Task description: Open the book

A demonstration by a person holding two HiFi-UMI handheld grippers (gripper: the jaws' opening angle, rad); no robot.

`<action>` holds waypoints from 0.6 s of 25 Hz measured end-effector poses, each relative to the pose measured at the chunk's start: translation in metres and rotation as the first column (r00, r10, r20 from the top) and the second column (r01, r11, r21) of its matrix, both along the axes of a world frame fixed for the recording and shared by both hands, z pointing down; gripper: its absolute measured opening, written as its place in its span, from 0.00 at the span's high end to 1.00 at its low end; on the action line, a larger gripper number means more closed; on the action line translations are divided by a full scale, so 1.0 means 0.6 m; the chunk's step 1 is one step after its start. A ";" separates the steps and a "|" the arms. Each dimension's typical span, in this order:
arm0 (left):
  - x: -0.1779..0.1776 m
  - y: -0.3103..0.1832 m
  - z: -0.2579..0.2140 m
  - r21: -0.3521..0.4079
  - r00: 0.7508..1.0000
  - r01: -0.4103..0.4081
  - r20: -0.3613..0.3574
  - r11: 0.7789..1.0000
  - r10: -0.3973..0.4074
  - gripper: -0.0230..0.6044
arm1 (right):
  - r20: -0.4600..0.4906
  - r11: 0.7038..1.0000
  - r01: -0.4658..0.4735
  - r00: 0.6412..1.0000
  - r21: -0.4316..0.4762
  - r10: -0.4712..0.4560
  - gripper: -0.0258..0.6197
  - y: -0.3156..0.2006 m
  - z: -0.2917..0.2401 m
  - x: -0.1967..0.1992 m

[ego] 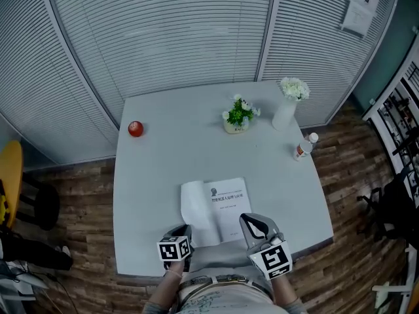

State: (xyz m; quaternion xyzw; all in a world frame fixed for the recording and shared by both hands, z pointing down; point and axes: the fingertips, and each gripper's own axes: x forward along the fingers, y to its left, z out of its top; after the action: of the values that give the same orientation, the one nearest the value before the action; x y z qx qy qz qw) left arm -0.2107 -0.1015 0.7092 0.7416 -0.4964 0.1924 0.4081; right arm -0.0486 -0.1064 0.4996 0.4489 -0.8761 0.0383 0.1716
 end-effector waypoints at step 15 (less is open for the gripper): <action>-0.078 0.006 0.031 -0.035 0.995 0.040 0.098 0.999 -0.037 0.95 | -0.008 1.000 -0.023 1.000 -0.015 0.023 0.96 -0.009 0.008 0.006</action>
State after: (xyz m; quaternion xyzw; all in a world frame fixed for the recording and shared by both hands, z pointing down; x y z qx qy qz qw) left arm -0.2575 -0.0980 0.7278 0.7141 -0.5263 0.2294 0.4006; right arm -0.0452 -0.1117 0.5042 0.4577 -0.8700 0.0454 0.1778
